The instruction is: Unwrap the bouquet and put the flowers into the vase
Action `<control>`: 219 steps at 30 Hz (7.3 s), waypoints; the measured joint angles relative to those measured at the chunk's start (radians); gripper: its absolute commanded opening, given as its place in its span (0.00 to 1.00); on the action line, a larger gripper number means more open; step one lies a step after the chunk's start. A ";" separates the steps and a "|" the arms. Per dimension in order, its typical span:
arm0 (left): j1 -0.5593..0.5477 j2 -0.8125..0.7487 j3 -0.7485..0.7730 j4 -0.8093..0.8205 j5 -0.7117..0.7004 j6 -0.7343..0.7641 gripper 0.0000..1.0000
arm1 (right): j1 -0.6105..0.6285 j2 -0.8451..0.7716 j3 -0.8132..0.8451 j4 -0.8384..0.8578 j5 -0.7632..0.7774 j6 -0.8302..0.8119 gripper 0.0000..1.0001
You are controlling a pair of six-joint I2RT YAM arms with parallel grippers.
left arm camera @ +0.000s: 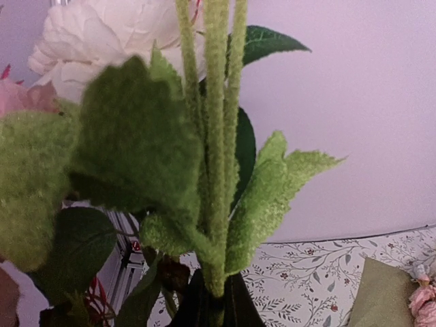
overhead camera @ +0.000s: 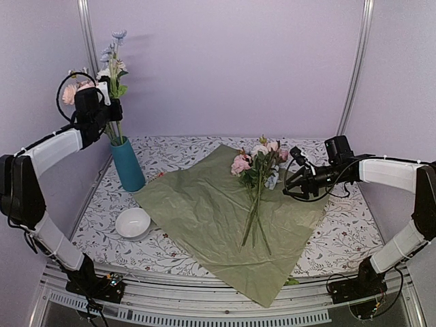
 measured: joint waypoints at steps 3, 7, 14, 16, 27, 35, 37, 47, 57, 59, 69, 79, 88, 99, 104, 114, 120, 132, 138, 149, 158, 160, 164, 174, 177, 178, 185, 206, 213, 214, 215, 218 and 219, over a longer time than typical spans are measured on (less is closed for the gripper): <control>0.000 -0.020 -0.029 0.000 -0.001 -0.013 0.22 | 0.000 0.001 0.003 -0.006 0.000 0.000 0.64; 0.000 -0.067 -0.057 -0.016 -0.005 -0.027 0.36 | 0.000 0.001 0.009 -0.009 0.000 0.000 0.64; -0.001 -0.206 -0.132 -0.047 -0.003 -0.064 0.52 | 0.000 0.001 0.010 -0.011 0.002 -0.004 0.64; -0.004 -0.252 -0.156 -0.063 0.000 -0.076 0.56 | 0.000 0.002 0.011 -0.011 0.002 -0.005 0.64; -0.011 -0.323 -0.152 -0.204 0.002 -0.100 0.63 | 0.000 0.024 0.016 -0.017 0.001 -0.007 0.64; -0.011 -0.286 -0.095 -0.343 -0.061 -0.126 0.63 | 0.000 0.025 0.025 -0.019 0.001 -0.007 0.65; -0.011 -0.287 -0.095 -0.375 -0.070 -0.138 0.63 | 0.000 0.025 0.025 -0.019 0.001 -0.008 0.64; -0.030 -0.356 -0.164 -0.537 -0.049 -0.180 0.54 | 0.000 0.034 0.027 -0.024 0.001 -0.014 0.65; -0.298 -0.436 -0.167 -0.599 0.129 -0.200 0.37 | 0.000 0.055 0.038 -0.025 0.008 0.005 0.63; -0.396 -0.412 -0.157 -0.582 0.172 -0.209 0.38 | -0.001 0.055 0.038 -0.022 0.018 0.014 0.63; -0.729 -0.047 -0.047 -0.399 0.353 -0.282 0.35 | -0.056 0.052 0.038 0.013 0.084 0.060 0.62; -0.869 0.373 0.117 -0.346 0.466 -0.404 0.39 | -0.094 0.040 0.037 0.028 0.085 0.070 0.62; -0.886 0.595 0.203 -0.332 0.481 -0.492 0.40 | -0.097 0.040 0.037 0.028 0.079 0.069 0.62; -0.894 0.693 0.282 -0.304 0.509 -0.532 0.35 | -0.097 0.040 0.037 0.028 0.068 0.068 0.62; -0.896 0.749 0.338 -0.303 0.515 -0.546 0.26 | -0.097 0.040 0.037 0.028 0.065 0.068 0.62; -0.897 0.789 0.402 -0.311 0.498 -0.592 0.01 | -0.097 0.030 0.048 0.005 0.062 0.080 0.62; -0.898 0.669 0.325 -0.300 0.452 -0.609 0.00 | -0.097 0.015 0.145 -0.058 0.027 0.105 0.63; -0.898 0.395 0.024 0.042 0.387 -0.665 0.00 | -0.097 0.089 0.262 -0.154 -0.141 0.187 0.67; -0.899 0.342 -0.113 0.292 0.348 -0.706 0.00 | -0.048 0.121 0.286 -0.191 -0.258 0.226 0.71; -0.899 0.326 -0.177 0.622 0.324 -0.760 0.00 | 0.167 0.140 0.274 -0.174 -0.273 0.240 0.62; -0.898 0.308 -0.224 0.718 0.294 -0.779 0.34 | 0.199 0.152 0.253 -0.144 -0.306 0.265 0.00; -0.899 0.306 -0.225 0.730 0.290 -0.774 0.43 | 0.200 0.156 0.244 -0.145 -0.309 0.262 0.00; -0.887 0.299 -0.225 0.738 0.275 -0.773 0.47 | 0.200 0.158 0.225 -0.145 -0.307 0.244 0.00; -0.782 0.298 -0.192 0.742 0.261 -0.774 0.50 | 0.216 0.158 0.206 -0.164 -0.286 0.206 0.00; -0.762 0.298 -0.152 0.736 0.261 -0.774 0.44 | 0.224 0.158 0.206 -0.166 -0.283 0.202 0.00; -0.759 0.298 -0.144 0.736 0.262 -0.777 0.41 | 0.225 0.158 0.206 -0.167 -0.281 0.200 0.00; -0.755 0.299 -0.130 0.737 0.274 -0.796 0.08 | 0.232 0.158 0.205 -0.167 -0.265 0.189 0.00; -0.728 -0.092 -0.140 0.299 0.344 -0.518 0.00 | 0.045 -0.069 0.049 -0.111 -0.072 0.000 0.68; -0.641 -0.319 -0.148 -0.036 0.134 -0.323 0.00 | 0.011 -0.042 0.032 -0.061 -0.062 -0.007 0.68; -0.608 -0.347 -0.145 -0.078 0.109 -0.304 0.00 | 0.010 -0.032 0.032 -0.058 -0.059 -0.007 0.68; -0.580 -0.365 -0.139 -0.109 0.087 -0.290 0.00 | 0.010 -0.023 0.032 -0.056 -0.058 -0.007 0.68; -0.472 -0.406 -0.077 -0.218 0.011 -0.229 0.00 | 0.010 -0.004 0.032 -0.055 -0.051 -0.008 0.68; -0.445 -0.410 -0.054 -0.238 -0.010 -0.211 0.00 | 0.010 -0.004 0.032 -0.055 -0.050 -0.010 0.68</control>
